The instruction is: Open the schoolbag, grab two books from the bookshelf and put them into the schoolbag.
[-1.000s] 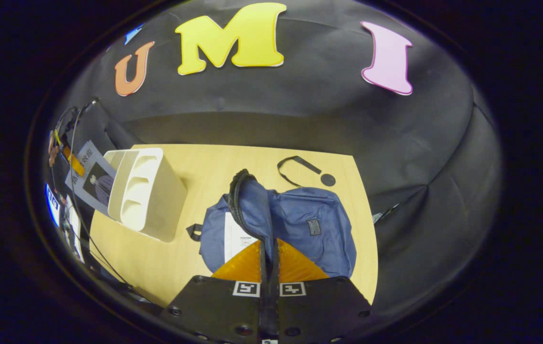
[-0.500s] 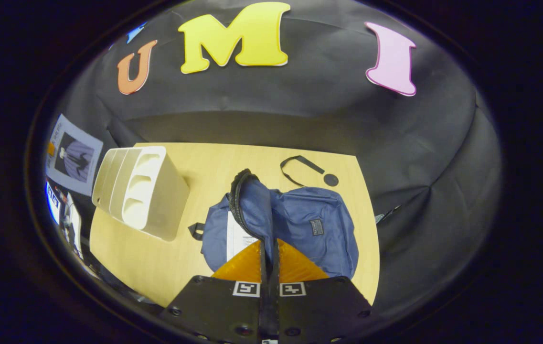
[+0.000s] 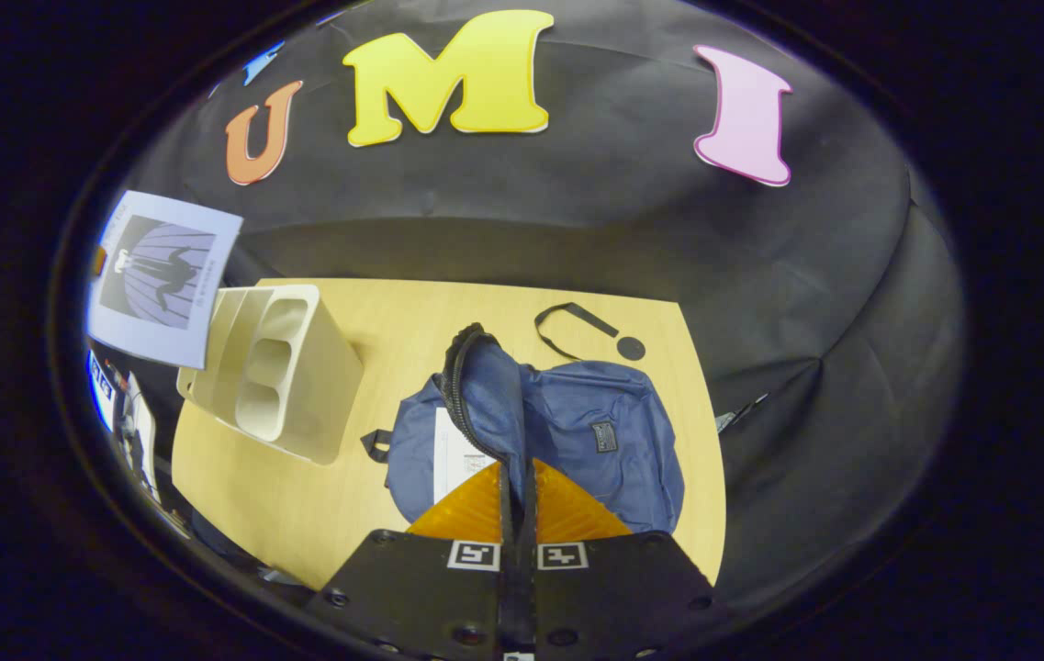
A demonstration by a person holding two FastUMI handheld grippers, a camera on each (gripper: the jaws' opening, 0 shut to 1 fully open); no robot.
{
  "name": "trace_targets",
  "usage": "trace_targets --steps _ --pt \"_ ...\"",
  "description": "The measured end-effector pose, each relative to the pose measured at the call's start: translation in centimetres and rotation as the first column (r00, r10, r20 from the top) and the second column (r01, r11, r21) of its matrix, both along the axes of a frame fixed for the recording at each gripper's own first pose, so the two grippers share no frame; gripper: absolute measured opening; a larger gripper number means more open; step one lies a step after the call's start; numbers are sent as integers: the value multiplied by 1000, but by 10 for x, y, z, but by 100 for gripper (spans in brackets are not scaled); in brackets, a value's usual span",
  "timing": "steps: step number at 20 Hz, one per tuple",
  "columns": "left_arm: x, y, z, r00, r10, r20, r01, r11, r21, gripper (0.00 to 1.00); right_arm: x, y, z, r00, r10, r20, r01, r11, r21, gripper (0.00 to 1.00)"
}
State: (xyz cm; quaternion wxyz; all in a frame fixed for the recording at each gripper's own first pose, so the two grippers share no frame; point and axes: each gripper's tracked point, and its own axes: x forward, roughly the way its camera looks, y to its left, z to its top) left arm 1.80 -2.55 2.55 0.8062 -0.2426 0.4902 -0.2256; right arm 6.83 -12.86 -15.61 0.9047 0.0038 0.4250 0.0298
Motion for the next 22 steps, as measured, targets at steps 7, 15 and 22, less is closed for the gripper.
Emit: trace_targets --steps 7,15,22 --pt "-11 -95 -67 993 -83 -80 73 989 -127 37 -6 -18 14 998 -51 35 51 999 16 0" --pt "-32 -178 -170 973 -116 -201 92 988 -126 38 -10 -31 17 997 -68 34 68 998 6 0" --pt "-17 -242 -226 961 -107 -254 40 965 -258 38 -10 -40 31 997 -67 46 67 998 -8 0"
